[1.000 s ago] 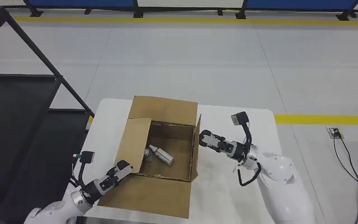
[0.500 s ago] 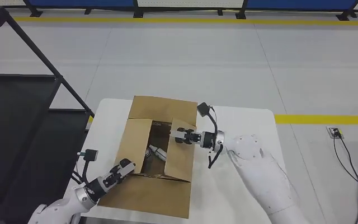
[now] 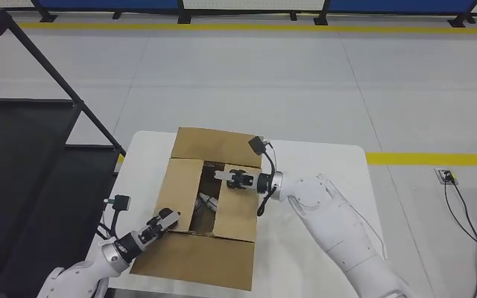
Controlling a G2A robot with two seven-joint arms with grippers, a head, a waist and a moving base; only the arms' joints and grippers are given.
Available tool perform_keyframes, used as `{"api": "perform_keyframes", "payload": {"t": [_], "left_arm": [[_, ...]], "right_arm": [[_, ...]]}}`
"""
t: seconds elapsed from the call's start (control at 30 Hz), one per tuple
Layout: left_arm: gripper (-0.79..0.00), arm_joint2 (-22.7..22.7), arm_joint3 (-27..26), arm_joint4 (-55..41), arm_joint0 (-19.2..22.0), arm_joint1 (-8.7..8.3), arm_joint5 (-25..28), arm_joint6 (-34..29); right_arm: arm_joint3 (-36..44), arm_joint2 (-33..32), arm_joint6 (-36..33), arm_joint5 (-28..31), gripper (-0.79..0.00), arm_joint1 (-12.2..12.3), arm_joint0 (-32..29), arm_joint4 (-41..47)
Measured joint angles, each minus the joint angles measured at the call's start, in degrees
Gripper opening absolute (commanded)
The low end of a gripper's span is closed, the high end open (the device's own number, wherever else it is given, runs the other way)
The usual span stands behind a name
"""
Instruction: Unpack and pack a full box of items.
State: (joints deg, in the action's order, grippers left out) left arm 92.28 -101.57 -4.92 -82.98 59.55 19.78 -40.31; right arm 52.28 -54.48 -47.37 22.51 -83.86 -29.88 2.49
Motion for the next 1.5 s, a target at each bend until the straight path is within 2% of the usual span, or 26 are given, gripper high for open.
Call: {"api": "perform_keyframes", "payload": {"t": [0.5, 1.13, 1.5], "left_arm": [[0.000, -1.71, 1.65, 2.83, 1.67, 0.03, -2.27, 2.14], [0.000, -2.70, 3.07, 4.56, 2.58, -0.06, -3.48, 2.95], [0.000, 1.27, -1.22, -1.10, -0.64, -0.46, -1.46, 1.06]], "right_arm": [[-3.05, 2.40, 1.44, -0.13, 0.000, -0.98, 1.62, -2.84], [-3.53, 2.18, 1.93, 0.57, 0.000, -1.21, 1.39, -3.23], [0.39, -0.54, 5.88, 5.70, 0.000, -0.28, -0.86, -4.56]]}}
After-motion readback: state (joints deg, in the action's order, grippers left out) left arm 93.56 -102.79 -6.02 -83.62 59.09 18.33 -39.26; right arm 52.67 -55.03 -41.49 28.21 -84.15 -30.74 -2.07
